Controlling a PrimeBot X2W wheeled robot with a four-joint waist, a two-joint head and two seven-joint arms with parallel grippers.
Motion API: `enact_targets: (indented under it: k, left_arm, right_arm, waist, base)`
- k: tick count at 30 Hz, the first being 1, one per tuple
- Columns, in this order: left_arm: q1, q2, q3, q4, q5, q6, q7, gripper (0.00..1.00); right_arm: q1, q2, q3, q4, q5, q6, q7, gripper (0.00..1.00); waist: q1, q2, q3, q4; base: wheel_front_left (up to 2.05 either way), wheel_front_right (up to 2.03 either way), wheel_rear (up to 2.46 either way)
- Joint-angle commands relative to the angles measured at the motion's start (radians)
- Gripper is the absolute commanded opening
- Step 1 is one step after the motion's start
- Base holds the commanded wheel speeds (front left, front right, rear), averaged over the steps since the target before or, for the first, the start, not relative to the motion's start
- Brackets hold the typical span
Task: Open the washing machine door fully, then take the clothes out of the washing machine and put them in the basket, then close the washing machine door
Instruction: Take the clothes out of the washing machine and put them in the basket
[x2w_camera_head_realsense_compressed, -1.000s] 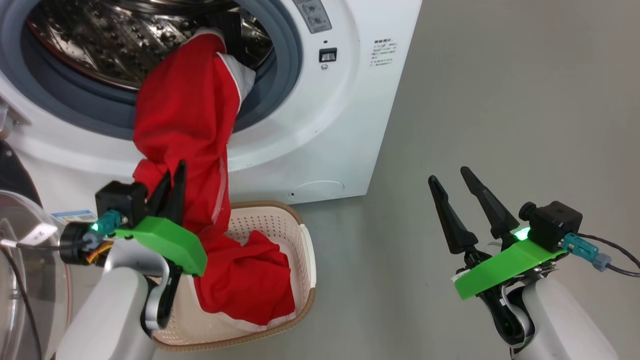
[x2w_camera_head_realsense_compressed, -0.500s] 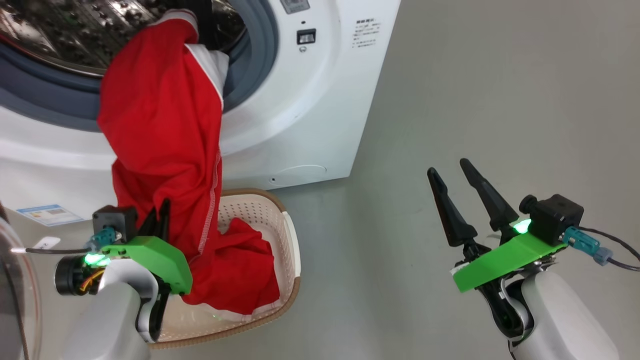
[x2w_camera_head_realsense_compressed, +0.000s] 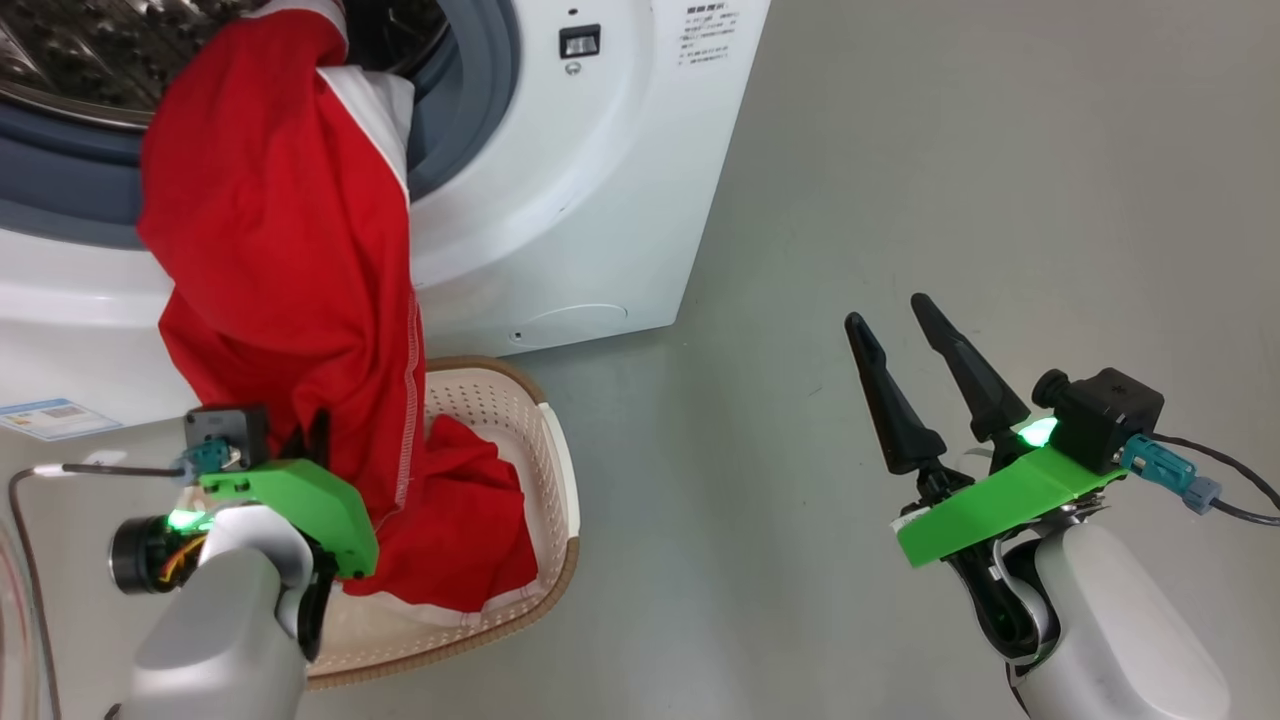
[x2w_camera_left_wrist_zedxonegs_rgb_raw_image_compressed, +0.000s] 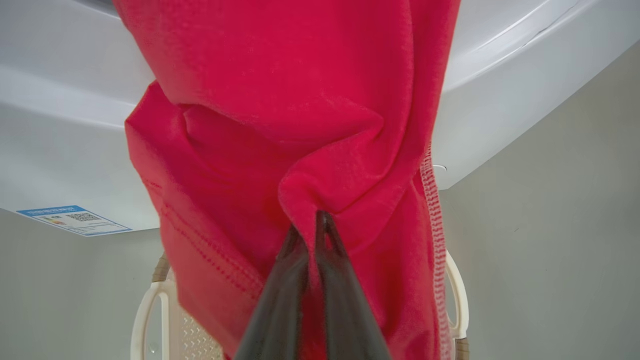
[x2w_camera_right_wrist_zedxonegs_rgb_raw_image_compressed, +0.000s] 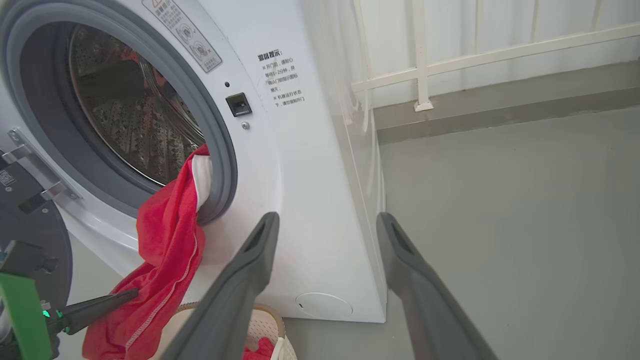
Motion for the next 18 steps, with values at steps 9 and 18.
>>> enact_targets:
  k: [9,18]
  left_arm:
    - [-0.069,0.002,0.024,0.109,-0.021,-0.032,-0.052,1.0]
    - [-0.053,0.012,0.028,0.068,-0.009,-0.05,-0.065,1.0]
  right_arm:
    - [-0.01,-0.003,0.019,-0.026,-0.005,0.002,-0.012,1.0]
    - [0.001,-0.006,0.009,-0.027,-0.007,0.002,-0.012,1.0]
  waist:
    - [-0.0001,-0.0001,0.001,-0.001]
    - [-0.0001,-0.0001,-0.015,0.023]
  base:
    - [0.0,0.0,0.0]
    - [0.0,0.0,0.0]
